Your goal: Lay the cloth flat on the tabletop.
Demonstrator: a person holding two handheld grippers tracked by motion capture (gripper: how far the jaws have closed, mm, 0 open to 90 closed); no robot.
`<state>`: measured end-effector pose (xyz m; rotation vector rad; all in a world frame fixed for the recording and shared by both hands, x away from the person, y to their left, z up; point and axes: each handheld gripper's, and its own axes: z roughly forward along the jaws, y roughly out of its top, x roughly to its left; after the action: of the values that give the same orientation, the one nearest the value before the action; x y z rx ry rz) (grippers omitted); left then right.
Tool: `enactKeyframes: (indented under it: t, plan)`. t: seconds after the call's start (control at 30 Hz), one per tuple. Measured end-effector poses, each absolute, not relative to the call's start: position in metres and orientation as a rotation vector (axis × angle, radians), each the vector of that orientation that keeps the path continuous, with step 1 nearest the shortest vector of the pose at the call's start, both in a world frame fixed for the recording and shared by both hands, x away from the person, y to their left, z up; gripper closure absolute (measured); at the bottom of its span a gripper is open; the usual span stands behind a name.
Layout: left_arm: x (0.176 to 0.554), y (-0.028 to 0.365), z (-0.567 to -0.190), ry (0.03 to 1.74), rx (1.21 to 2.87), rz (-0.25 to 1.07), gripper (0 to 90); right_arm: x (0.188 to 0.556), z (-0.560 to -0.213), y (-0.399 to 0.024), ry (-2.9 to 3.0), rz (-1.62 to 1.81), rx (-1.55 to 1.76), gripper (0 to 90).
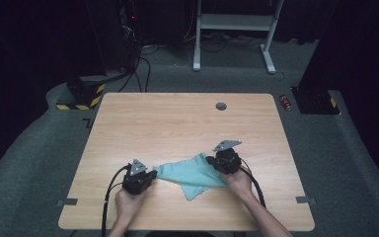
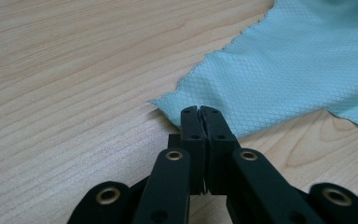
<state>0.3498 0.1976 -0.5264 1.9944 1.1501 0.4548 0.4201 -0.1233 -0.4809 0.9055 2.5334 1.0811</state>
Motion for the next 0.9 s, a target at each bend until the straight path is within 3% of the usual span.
enactKeyframes:
  t: [0.23,0.3,0.4,0.67,0.9]
  plan:
    - [0.349,0.195,-0.527,1.148,1.999,0.482,87.2,0.378,-0.482,-0.091,2.651,1.014,0.596,88.7]
    - [0.348,0.195,-0.527,1.150,1.999,0.490,86.3,0.373,-0.490,-0.086,2.697,1.004,0.543,82.8]
    - [0.350,0.197,-0.527,1.165,1.987,0.466,84.4,0.373,-0.494,-0.088,2.720,1.039,0.562,76.8]
    - [0.350,0.195,-0.527,1.157,1.993,0.476,81.5,0.390,-0.475,-0.111,2.598,1.127,0.765,77.6]
    - [0.350,0.195,-0.527,1.153,1.996,0.476,80.6,0.389,-0.484,-0.100,2.658,1.081,0.720,77.4]
